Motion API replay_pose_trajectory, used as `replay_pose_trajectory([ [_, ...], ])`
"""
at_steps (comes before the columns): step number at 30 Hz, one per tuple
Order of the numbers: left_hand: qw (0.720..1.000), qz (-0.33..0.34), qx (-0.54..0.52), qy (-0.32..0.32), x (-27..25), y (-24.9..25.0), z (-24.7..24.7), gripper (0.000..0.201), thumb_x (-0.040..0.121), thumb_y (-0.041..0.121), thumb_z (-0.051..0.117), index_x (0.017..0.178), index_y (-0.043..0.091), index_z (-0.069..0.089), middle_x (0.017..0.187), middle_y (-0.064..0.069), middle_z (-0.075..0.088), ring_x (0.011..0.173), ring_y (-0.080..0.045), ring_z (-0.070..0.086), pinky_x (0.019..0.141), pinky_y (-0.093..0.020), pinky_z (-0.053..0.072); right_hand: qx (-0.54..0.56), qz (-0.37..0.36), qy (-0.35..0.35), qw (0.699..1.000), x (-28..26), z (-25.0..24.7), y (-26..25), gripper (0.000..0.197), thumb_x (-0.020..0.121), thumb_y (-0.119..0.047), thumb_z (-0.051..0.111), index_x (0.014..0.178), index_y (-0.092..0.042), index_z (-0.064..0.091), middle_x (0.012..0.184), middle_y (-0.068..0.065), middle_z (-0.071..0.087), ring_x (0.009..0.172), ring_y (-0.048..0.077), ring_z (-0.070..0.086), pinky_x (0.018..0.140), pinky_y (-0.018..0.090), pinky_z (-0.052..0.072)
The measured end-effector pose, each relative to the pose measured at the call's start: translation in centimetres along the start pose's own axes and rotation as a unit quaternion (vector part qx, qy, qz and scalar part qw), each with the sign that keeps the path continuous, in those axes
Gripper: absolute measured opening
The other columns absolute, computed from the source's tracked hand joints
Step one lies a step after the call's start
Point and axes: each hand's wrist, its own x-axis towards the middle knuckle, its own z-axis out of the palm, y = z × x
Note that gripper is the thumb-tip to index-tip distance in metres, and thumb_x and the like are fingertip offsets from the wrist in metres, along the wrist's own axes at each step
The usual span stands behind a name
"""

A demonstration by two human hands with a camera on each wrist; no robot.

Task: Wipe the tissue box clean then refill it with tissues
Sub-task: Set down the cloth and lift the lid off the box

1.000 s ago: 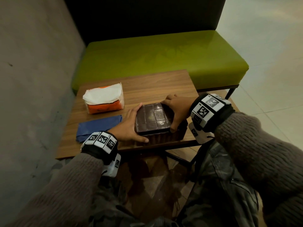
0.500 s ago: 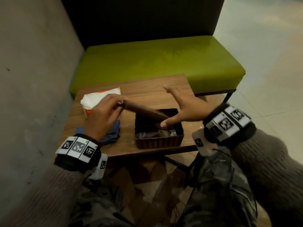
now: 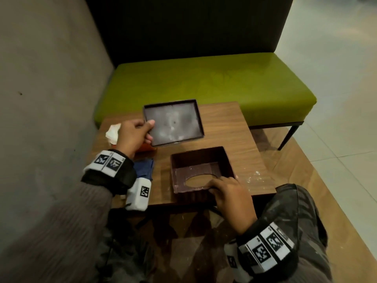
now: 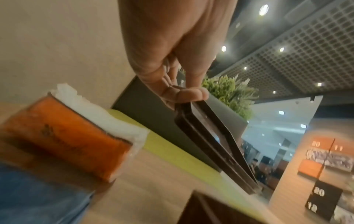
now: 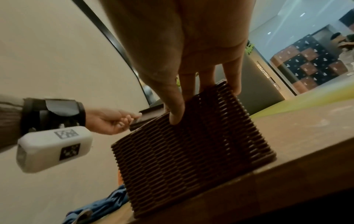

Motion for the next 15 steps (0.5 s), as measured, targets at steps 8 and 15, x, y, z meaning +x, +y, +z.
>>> replay_pose_trajectory([
  [8, 0.992, -0.069, 0.053, -0.087, 3.3, -3.5, 5.0, 0.024, 0.089, 0.021, 0.061, 0.070, 0.008, 0.058, 0.034, 0.006, 0.055, 0.030, -0.002, 0.051, 0.035, -0.011, 0.039, 0.038, 0.042, -0.023, 0.998, 0.1, -1.1, 1.7, 0.016, 0.077, -0.012, 0.072, 0.086, -0.025, 0.070, 0.085, -0.006, 0.070, 0.081, 0.021, 0.062, 0.080, 0.040, 0.050],
  [15, 0.967, -0.186, -0.001, -0.175, 5.3, -3.8, 8.3, 0.009, 0.090, 0.000, 0.056, 0.084, -0.004, 0.050, 0.056, -0.010, 0.060, 0.033, -0.004, 0.056, 0.039, -0.015, 0.048, 0.035, 0.044, -0.034, 0.998, 0.5, -1.1, 1.8, 0.019, 0.080, -0.014, 0.071, 0.089, -0.031, 0.071, 0.086, -0.011, 0.069, 0.081, 0.014, 0.061, 0.079, 0.034, 0.050],
])
